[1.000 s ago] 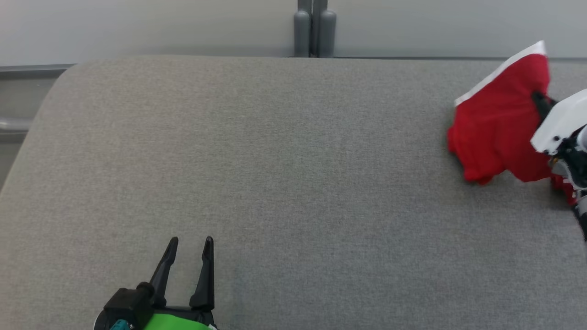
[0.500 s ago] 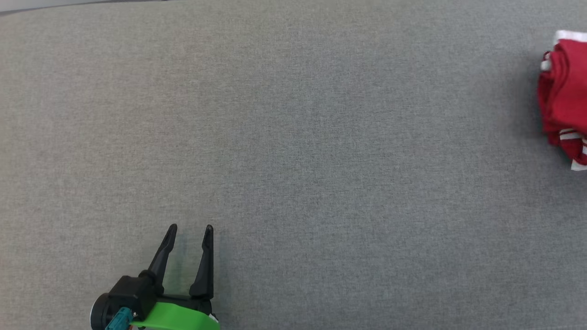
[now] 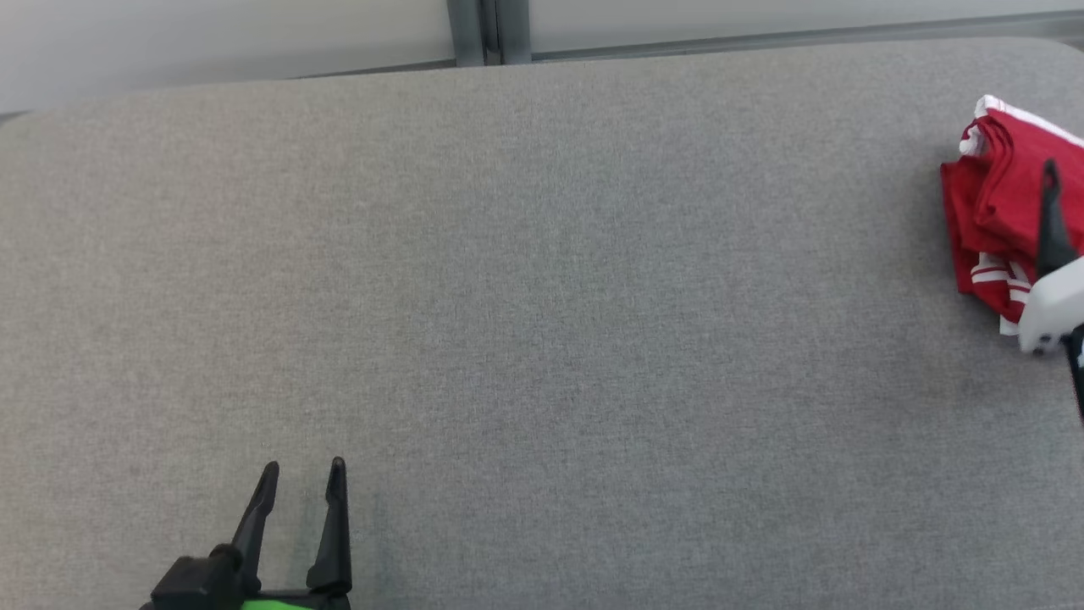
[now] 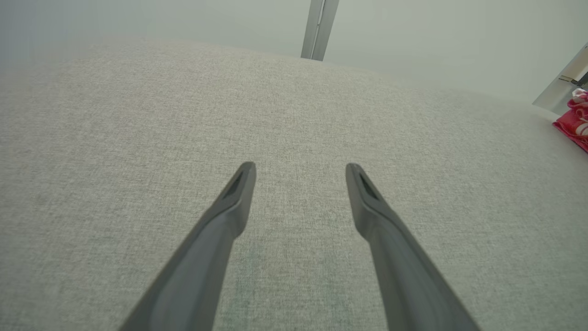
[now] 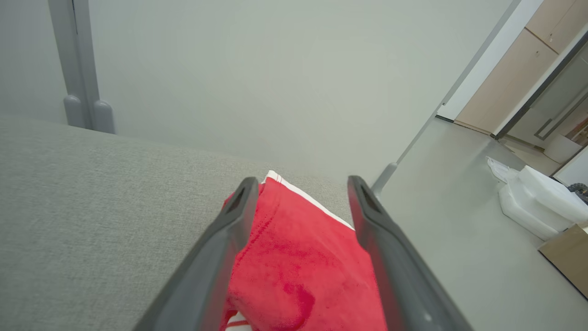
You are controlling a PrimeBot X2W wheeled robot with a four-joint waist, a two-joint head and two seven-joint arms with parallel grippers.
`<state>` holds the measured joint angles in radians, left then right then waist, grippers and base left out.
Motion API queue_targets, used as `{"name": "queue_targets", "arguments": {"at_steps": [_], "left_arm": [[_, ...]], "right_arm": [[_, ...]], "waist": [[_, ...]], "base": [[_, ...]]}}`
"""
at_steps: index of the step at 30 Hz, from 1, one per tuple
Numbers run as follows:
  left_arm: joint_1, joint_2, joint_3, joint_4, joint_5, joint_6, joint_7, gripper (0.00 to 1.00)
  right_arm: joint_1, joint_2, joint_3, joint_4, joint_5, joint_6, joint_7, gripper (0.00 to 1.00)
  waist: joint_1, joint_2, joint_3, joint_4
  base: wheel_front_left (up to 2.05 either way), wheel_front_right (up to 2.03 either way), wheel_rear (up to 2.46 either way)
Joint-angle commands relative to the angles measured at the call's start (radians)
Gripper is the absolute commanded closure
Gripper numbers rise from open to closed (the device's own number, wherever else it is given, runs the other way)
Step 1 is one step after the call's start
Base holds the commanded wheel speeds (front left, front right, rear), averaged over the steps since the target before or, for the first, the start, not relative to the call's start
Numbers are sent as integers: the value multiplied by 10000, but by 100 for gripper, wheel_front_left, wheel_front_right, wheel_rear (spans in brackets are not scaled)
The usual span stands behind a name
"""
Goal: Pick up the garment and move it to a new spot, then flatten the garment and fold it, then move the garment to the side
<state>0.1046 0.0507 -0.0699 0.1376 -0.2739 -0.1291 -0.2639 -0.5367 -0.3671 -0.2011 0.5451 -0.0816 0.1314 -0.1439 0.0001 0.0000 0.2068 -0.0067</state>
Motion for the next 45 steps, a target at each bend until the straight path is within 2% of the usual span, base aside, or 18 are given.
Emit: {"name": "queue_targets", "arguments": {"at_steps": [1, 3, 4, 12, 21, 22, 27, 45], "left_arm": [[279, 23, 177, 14, -132, -28, 2, 0], [576, 19, 348, 74, -30, -10, 3, 0], [789, 19, 522, 32, -33, 32, 2, 0], [733, 20, 710, 176, 724, 118, 4, 0], [642, 16, 745, 285, 867, 276, 4, 0], [690, -13, 717, 281, 881, 251, 0, 100], [784, -53, 685, 675, 823, 237, 21, 100], [77, -40, 961, 763, -2464, 174, 895, 100]], "right_arm": [[717, 142, 291, -222, 7, -17, -447, 0], [1520, 419, 558, -613, -46, -17, -869, 0], [2332, 760, 684, -1033, -135, -20, -1081, 0], [5064, 2213, 831, -2645, -195, -19, -1205, 0], [6527, 2795, 1259, -3143, -189, -19, -1212, 0], [6497, 2842, 1244, -3153, -246, 0, -1177, 100], [6549, 2977, 1227, -2726, -189, 4, -1090, 100], [5994, 3016, 1128, -2804, 3780, 1, -223, 100]], "waist": [[-1, 0, -1259, 20], [-1, 0, -1734, 110], [-1, 0, -2071, 207], [-1, 0, -2445, 582], [-1, 0, -2578, 656], [-1, 0, -2579, 655], [-1, 0, -2582, 653], [-1, 0, -2504, 570]], "base": [[0, 0, 0], [0, 0, 0], [0, 0, 0], [0, 0, 0], [0, 0, 0], [0, 0, 0], [0, 0, 0], [0, 0, 0]]}}
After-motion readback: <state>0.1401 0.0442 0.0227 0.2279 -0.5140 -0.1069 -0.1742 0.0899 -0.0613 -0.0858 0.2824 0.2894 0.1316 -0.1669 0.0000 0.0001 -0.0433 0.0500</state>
